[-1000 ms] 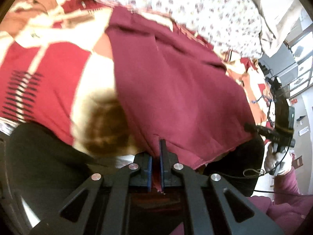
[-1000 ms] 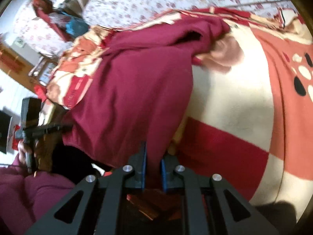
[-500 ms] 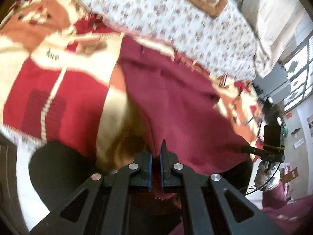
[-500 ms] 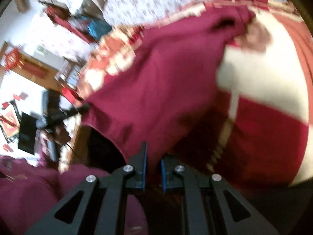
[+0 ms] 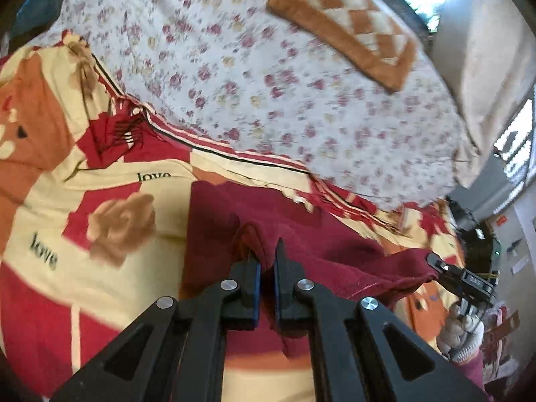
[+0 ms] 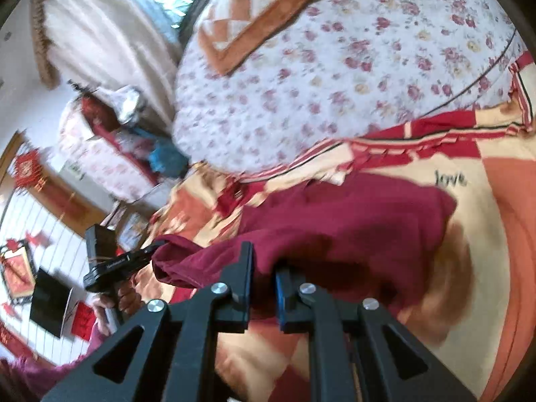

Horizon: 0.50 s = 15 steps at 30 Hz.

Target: Fold small clothes

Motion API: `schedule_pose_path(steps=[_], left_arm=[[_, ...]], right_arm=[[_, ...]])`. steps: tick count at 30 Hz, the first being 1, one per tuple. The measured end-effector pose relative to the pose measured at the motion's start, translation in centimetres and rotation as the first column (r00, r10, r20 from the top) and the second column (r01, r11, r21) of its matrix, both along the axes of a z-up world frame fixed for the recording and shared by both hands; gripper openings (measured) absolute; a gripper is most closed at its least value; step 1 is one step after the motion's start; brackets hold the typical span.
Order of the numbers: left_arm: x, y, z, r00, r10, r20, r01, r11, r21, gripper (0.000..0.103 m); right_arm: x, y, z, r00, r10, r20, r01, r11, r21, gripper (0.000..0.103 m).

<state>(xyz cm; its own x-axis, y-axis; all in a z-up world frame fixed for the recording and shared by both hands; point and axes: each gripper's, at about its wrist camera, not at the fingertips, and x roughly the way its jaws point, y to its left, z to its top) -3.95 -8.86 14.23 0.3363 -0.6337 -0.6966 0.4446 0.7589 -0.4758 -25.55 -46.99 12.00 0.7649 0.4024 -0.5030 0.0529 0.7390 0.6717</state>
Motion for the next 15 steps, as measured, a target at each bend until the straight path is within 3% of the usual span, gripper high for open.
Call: schedule_pose_path(steps=[9, 14, 15], left_arm=[[7.4, -4.5, -6.9, 0.995, 0.021, -0.096, -0.013, 0.996, 0.084, 0.000], [8.7, -4.7, -6.9, 0.991, -0.006, -0.130, 0.011, 0.999, 0.036, 0.000], [8.8, -4.6, -6.5, 0.992, -0.017, -0.128, 0.020, 1.000, 0.020, 0.007]], right_arm=[[8.0, -5.3, -7.0, 0.977, -0.118, -0.180, 0.134, 0.988, 0.079, 0.011], [10.0, -7.0, -10.0, 0.960, -0.135, -0.244, 0.178, 0.970, 0.166, 0.015], [10.0, -7.3, -10.1, 0.962, -0.136, -0.236, 0.181, 0.966, 0.183, 0.015]])
